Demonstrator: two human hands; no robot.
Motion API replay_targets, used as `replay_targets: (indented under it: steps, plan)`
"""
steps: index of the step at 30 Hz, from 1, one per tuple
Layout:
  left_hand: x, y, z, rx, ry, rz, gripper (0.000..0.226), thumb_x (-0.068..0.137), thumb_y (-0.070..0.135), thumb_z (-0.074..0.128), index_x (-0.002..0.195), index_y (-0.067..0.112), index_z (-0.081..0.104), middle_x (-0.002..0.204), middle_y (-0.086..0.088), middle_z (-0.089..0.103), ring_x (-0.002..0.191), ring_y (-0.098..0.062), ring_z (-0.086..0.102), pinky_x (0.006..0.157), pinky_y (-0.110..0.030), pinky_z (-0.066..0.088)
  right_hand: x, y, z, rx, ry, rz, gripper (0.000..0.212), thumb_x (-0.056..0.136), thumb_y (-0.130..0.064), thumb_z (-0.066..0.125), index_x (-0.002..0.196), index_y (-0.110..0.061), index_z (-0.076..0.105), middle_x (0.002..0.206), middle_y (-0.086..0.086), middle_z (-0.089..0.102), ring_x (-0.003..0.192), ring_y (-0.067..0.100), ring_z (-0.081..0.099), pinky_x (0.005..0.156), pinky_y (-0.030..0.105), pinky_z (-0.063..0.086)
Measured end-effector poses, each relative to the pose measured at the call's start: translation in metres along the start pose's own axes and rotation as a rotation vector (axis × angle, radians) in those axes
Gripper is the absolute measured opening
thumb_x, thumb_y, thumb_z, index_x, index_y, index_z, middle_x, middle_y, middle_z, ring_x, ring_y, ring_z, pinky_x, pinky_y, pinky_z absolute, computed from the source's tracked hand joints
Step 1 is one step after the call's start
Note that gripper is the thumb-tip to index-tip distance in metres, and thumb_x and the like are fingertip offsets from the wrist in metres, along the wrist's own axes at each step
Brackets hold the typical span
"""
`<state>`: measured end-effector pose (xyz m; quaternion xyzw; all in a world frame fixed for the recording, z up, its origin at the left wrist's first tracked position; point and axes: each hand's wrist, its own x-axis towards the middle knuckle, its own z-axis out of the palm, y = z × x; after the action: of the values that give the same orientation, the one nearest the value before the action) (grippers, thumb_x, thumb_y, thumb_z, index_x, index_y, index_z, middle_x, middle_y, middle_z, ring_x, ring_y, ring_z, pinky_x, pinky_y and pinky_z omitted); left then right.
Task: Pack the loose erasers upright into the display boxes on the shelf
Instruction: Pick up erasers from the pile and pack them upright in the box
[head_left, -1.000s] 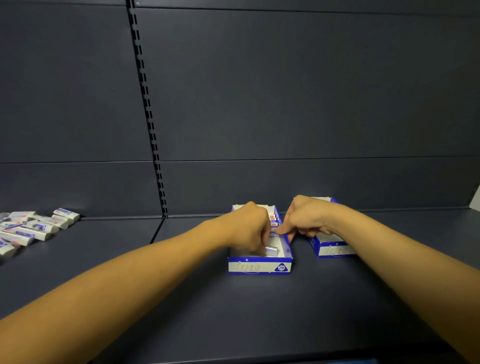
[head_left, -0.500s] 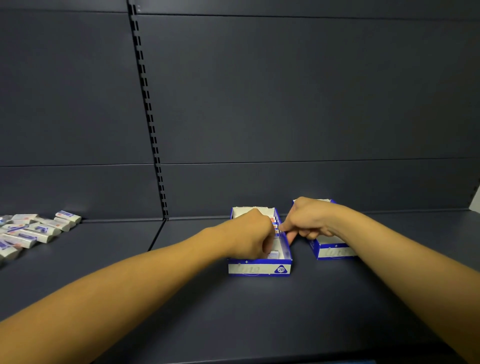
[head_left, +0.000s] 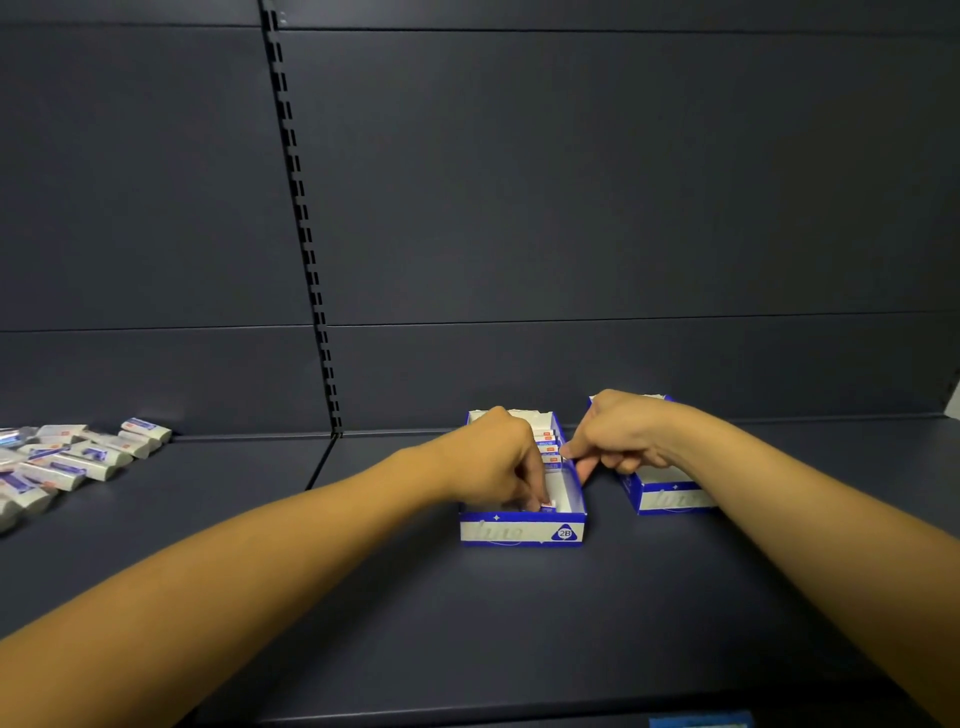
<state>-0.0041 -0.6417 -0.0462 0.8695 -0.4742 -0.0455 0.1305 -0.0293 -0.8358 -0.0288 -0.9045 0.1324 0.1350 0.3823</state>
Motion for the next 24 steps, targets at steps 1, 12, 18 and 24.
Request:
replay_targets:
  steps: [1,12,18,24]
  plan:
    - [0.001,-0.001,-0.001,-0.01,0.01,-0.007,0.012,0.084,0.017,0.079,0.096,0.019,0.082,0.091,0.006,0.077,0.081,-0.003,0.067,0.08,-0.019,0.053,0.0,0.0,0.0,0.005,-0.001,0.002,0.013,0.095,-0.012,0.065,0.092,0.001,0.067,0.085,0.017,0.077,0.044,0.009,0.029,0.038,0.019,0.024]
    - [0.022,-0.018,-0.017,-0.197,0.103,-0.185,0.017,0.084,0.013,0.077,0.091,0.027,0.083,0.084,0.015,0.077,0.085,0.001,0.069,0.082,-0.022,0.057,0.002,0.002,0.0,0.041,-0.015,0.012,0.013,0.095,-0.012,0.064,0.091,0.001,0.065,0.085,0.018,0.076,0.044,0.009,0.029,0.039,0.02,0.023]
    - [0.029,-0.031,-0.004,-0.492,0.19,-0.28,0.007,0.084,0.022,0.081,0.091,0.023,0.082,0.087,0.007,0.078,0.089,-0.013,0.074,0.085,-0.039,0.062,0.003,0.003,-0.001,0.044,-0.017,0.024,0.011,0.096,-0.01,0.062,0.092,0.0,0.063,0.086,0.017,0.077,0.042,0.008,0.029,0.038,0.019,0.023]
    - [0.028,-0.034,-0.005,-0.374,0.174,-0.257,0.012,0.086,0.022,0.079,0.098,0.02,0.081,0.093,0.009,0.078,0.087,-0.007,0.073,0.081,-0.031,0.061,0.003,0.001,0.0,0.067,-0.008,0.039,0.011,0.096,-0.01,0.062,0.093,0.001,0.062,0.085,0.018,0.076,0.043,0.009,0.028,0.039,0.019,0.021]
